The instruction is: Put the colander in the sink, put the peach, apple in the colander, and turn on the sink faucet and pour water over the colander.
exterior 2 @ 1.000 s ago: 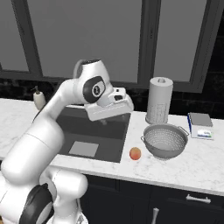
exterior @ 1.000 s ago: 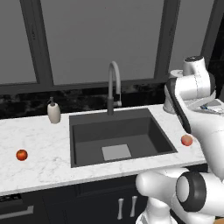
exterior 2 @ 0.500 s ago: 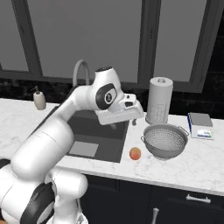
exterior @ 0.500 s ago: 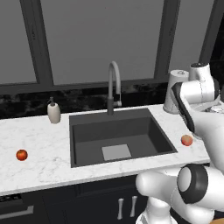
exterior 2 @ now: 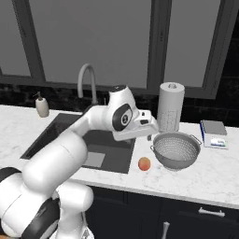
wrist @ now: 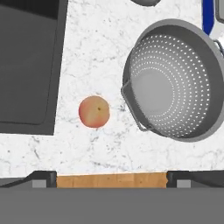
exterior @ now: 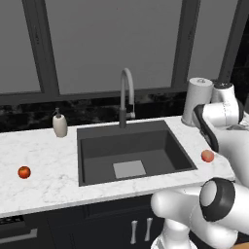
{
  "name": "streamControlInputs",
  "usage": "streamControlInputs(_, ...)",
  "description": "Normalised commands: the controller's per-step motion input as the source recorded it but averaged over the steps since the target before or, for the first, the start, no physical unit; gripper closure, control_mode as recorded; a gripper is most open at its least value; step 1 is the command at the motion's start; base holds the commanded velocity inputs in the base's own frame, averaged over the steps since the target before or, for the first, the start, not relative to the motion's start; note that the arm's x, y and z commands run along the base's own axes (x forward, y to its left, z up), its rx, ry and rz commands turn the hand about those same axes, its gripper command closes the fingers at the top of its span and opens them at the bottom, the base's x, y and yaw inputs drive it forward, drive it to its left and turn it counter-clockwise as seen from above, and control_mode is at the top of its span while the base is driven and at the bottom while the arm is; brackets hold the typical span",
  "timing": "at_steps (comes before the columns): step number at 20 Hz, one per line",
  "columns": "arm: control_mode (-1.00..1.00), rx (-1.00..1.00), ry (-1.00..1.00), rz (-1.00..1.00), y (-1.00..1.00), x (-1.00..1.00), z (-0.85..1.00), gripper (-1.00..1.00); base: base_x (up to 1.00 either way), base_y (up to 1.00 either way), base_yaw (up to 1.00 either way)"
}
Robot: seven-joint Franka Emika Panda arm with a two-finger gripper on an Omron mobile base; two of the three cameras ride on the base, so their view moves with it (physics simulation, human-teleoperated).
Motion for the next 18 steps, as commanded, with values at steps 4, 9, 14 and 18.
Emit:
streamControlInputs(4, -1.0, 0.01, 0.09, 0.0, -0.14, 0.53, -0.21, -1.0, 0.0, 0.0, 0.0)
streamControlInputs(9, -1.0, 0.0, 0.14, 0.0, -0.14, 0.49, -0.2, -1.0, 0.0, 0.0, 0.0)
streamControlInputs(14, -1.0, 0.0, 0.11, 0.0, -0.17, 0.53, -0.11, -1.0, 0.0, 0.0, 0.0)
streamControlInputs(18, -1.0, 0.0, 0.15, 0.0, -0.2, 0.3, -0.18, -1.0, 0.0, 0.0, 0.0)
